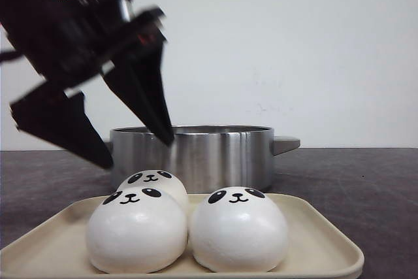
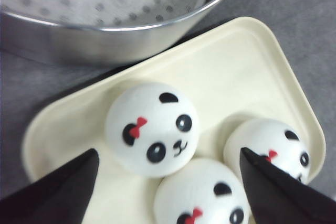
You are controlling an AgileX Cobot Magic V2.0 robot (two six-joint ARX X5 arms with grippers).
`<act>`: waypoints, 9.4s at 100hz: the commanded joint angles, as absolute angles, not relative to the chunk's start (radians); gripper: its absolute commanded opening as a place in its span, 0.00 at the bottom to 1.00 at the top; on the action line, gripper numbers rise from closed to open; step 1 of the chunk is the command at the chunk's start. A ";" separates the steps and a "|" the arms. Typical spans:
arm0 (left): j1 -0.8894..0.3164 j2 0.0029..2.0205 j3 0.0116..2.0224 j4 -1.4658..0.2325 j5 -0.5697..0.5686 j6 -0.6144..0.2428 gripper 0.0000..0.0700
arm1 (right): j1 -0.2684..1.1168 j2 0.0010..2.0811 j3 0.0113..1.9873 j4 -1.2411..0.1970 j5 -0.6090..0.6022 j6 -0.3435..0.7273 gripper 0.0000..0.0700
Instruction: Steam buns
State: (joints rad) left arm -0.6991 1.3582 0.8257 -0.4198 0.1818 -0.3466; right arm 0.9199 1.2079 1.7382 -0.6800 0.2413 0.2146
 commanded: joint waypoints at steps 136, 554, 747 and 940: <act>-0.818 1.240 1.068 -0.311 -0.128 -0.392 0.01 | 0.934 1.208 1.752 -0.810 0.322 0.233 0.02; -0.537 1.082 1.278 -0.704 -0.059 -0.227 0.96 | 0.637 1.920 1.436 -0.537 -0.101 0.275 0.91; -0.833 1.491 0.865 -0.555 0.133 -0.352 0.00 | 0.915 1.228 1.571 -0.713 0.166 0.288 0.02; -0.517 0.794 1.031 -0.585 -0.072 -0.167 0.00 | 1.021 1.169 1.249 -0.437 0.398 0.167 0.02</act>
